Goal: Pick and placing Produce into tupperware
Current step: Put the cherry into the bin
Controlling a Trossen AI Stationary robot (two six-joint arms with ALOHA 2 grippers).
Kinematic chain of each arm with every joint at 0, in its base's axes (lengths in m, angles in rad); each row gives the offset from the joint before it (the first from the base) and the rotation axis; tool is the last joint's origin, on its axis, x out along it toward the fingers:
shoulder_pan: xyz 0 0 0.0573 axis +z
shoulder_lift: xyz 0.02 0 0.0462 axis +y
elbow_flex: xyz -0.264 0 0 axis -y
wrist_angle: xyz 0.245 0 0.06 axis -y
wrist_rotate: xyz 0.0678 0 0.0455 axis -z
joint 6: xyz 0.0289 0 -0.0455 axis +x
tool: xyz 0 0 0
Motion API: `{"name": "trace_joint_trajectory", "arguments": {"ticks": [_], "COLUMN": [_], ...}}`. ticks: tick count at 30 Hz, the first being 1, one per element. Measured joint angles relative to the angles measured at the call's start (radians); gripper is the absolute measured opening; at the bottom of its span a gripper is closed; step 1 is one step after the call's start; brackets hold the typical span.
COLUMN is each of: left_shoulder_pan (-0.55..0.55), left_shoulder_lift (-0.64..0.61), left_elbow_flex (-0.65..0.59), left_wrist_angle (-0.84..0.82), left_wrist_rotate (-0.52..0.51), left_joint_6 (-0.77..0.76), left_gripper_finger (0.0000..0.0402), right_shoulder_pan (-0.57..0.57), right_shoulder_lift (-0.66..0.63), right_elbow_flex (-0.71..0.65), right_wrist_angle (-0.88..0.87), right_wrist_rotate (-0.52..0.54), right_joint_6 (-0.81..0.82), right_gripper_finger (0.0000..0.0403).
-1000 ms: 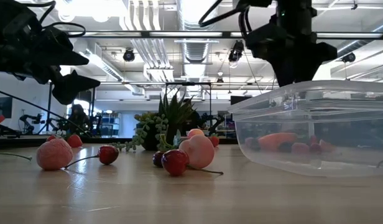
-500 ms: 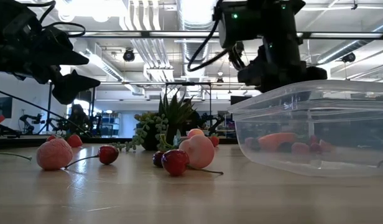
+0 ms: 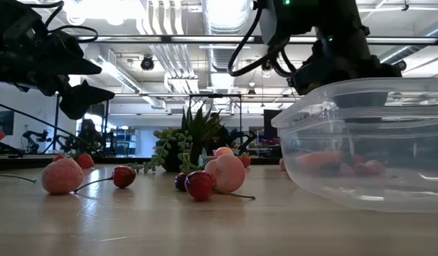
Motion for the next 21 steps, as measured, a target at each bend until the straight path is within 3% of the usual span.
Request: {"name": "trace_joint_trajectory", "arguments": {"ticks": [4, 8, 21], "left_shoulder_pan": [0.000, 0.000, 0.000], "left_shoulder_lift": [0.000, 0.000, 0.000], "left_elbow_flex": [0.000, 0.000, 0.000], "left_wrist_angle": [0.000, 0.000, 0.000], "left_wrist_rotate": [0.000, 0.000, 0.000], "left_joint_6": [0.000, 0.000, 0.000], "left_gripper_finger": [0.0277, 0.0277, 0.0277], "right_shoulder_pan": [-0.001, -0.013, -0.036], "right_shoulder_lift": [0.000, 0.000, 0.000], "right_elbow_flex": [-0.026, -0.094, -0.164], "right_wrist_angle": [0.011, 0.088, 0.195], "right_wrist_rotate": [0.042, -0.031, -0.064], "right_joint_6": [-0.092, -0.175, -0.225], "right_gripper_finger": [0.0159, 0.0153, 0.0122]}}
